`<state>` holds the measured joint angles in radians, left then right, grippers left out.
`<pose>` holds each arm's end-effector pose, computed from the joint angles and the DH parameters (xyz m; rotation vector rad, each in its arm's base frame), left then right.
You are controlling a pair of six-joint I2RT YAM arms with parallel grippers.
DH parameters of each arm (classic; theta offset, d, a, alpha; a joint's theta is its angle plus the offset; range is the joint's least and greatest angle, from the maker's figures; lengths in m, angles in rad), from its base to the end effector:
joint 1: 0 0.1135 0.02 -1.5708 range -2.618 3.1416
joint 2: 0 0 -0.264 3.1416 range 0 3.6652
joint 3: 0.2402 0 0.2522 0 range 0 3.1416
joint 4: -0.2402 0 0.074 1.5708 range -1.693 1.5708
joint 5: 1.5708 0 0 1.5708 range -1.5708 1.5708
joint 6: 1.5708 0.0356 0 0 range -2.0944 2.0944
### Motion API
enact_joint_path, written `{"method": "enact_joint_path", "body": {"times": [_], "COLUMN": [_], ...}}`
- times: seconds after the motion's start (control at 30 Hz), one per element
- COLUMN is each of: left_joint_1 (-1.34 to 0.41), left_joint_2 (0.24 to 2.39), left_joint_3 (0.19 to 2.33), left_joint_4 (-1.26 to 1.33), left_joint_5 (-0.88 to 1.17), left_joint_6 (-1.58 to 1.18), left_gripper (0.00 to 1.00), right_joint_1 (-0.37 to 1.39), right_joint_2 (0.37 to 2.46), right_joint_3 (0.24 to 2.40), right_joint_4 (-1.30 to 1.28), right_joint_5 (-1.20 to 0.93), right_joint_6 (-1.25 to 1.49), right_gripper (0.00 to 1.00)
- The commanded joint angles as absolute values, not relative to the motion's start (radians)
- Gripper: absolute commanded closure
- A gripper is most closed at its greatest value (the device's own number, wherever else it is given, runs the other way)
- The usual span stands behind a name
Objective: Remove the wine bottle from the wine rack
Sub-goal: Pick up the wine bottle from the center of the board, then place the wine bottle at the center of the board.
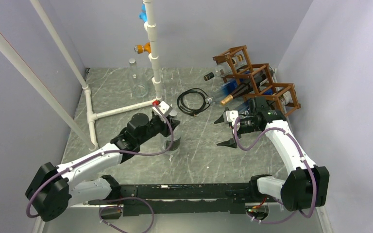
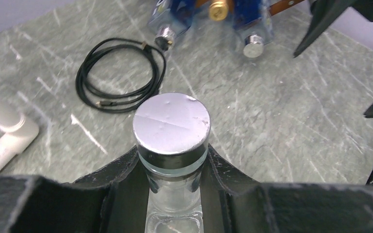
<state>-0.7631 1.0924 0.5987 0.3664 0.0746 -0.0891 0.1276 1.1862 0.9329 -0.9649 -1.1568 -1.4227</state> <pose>0.1797 -0.1756 0.2707 0.6316 1.6292 -0.6947 0.1978 0.0582 0.2720 -1.6017 1.2949 0.8454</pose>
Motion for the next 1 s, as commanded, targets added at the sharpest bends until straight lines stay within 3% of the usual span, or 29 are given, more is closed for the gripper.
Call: {"method": "enact_joint_path", "body": {"times": [0.0,0.97], "left_joint_1": [-0.707,-0.454], "left_joint_2": [0.997,0.944], "left_joint_3": [0.671,0.747], "left_joint_4": [0.467,0.38], "left_joint_5": [0.091,-0.204], "left_joint_6": [-0.145,-0.118], "left_gripper": [1.0,1.0], "right_joint_1": [0.124,0.124], "right_joint_2": [1.193,1.187], "right_joint_3": [0.929,0.928], "right_joint_4": [-0.966,-0.968], "right_joint_5": [-1.183,-1.174], "right_joint_6": [-1.465,-1.471], "right_gripper": [0.0,0.0]}}
